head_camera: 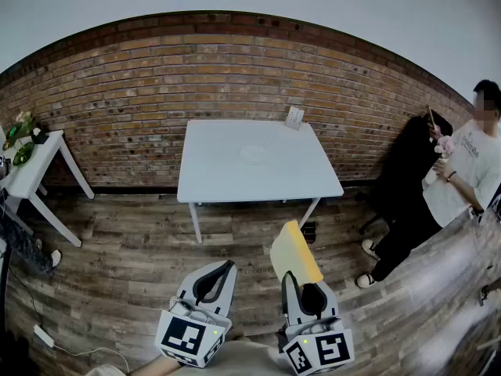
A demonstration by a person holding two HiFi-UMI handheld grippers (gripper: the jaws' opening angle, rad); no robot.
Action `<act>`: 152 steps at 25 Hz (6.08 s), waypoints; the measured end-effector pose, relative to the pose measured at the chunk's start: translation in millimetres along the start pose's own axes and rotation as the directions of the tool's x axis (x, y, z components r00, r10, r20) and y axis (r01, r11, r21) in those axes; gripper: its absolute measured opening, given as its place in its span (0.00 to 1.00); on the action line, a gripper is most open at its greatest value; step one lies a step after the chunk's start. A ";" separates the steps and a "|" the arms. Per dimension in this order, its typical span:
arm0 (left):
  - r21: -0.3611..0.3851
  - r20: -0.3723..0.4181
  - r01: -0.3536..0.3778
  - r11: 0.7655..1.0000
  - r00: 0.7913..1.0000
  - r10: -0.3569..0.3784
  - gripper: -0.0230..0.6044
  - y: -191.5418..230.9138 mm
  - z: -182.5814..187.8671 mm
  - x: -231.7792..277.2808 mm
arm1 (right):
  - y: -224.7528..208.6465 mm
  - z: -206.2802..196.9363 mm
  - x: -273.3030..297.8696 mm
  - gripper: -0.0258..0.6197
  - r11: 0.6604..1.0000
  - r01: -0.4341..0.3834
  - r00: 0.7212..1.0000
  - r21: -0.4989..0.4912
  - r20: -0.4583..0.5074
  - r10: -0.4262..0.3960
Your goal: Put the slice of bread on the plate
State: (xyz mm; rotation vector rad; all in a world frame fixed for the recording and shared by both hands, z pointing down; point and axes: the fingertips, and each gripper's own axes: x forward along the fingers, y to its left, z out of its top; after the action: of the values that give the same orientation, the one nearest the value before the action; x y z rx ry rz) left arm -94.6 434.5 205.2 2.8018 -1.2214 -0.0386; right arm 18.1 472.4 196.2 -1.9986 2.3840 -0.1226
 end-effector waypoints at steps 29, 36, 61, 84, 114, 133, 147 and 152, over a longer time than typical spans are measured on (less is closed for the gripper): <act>-0.007 -0.031 0.068 0.998 0.997 -0.068 0.05 67.4 -7.7 18.4 | 27.9 -15.6 64.3 0.19 0.997 0.073 0.996 0.018 -0.051 -0.072; -0.016 -0.032 0.074 0.997 0.997 -0.074 0.05 81.3 -6.6 14.3 | 40.4 -15.6 68.4 0.19 0.995 0.099 0.994 0.002 -0.055 -0.099; 0.000 0.010 0.033 0.999 0.999 -0.033 0.05 120.9 -3.2 75.9 | 7.5 -11.9 137.9 0.19 0.997 0.081 0.997 -0.015 -0.011 -0.081; -0.027 -0.063 -0.050 0.998 0.997 0.048 0.05 183.1 -7.6 274.2 | -116.4 -17.2 318.2 0.19 1.000 -0.002 0.993 0.026 -0.121 0.005; -0.029 -0.111 -0.143 0.989 0.984 0.139 0.05 236.7 -18.9 403.8 | -192.2 -33.9 447.8 0.19 0.993 -0.095 0.978 0.075 -0.178 0.107; -0.033 -0.181 -0.073 0.997 0.981 0.065 0.05 266.9 -41.0 454.5 | -204.5 -60.6 495.9 0.19 0.990 -0.050 0.972 0.129 -0.222 0.078; -0.037 -0.193 -0.029 0.999 0.981 0.021 0.05 299.4 -51.4 489.9 | -195.7 -72.5 536.9 0.19 0.986 -0.077 0.970 0.145 -0.218 0.107; -0.038 -0.197 -0.035 0.999 0.980 0.027 0.05 308.0 -55.3 493.3 | -193.1 -80.2 545.6 0.19 0.986 -0.090 0.967 0.142 -0.223 0.120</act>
State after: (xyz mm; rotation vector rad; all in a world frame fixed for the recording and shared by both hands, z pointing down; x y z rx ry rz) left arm 19.5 -131.8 292.6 2.6748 -1.2031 0.2075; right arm 106.1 -94.5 307.0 -1.8878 2.5344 -0.5217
